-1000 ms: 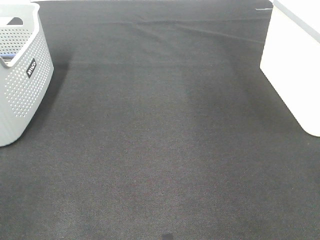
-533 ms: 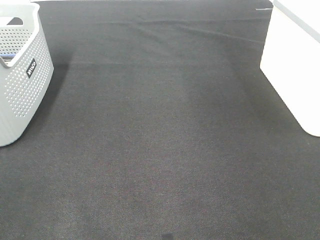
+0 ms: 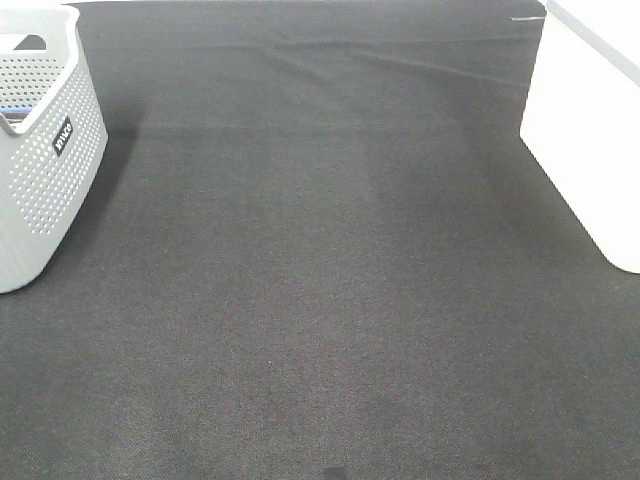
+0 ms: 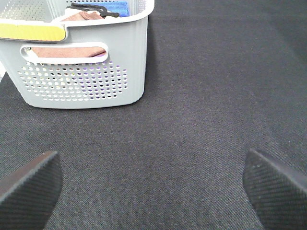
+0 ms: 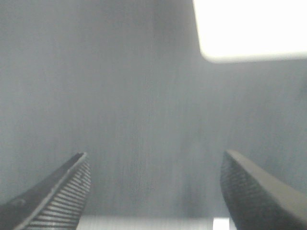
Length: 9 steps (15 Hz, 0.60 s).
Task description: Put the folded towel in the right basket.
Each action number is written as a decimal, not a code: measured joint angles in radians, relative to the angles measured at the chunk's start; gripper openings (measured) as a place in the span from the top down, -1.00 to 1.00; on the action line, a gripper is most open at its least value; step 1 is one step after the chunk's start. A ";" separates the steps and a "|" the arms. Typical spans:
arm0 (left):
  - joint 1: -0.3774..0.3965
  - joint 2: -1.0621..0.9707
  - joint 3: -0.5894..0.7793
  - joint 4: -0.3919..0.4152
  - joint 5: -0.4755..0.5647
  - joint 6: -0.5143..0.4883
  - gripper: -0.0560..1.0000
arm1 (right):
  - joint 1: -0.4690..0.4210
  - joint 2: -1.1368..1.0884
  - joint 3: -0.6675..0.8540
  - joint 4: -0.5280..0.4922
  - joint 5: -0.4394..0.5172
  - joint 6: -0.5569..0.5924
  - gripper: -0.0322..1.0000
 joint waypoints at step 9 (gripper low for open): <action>0.000 0.000 0.000 0.000 0.000 0.000 -0.94 | 0.000 -0.075 0.000 -0.010 0.001 0.000 -0.45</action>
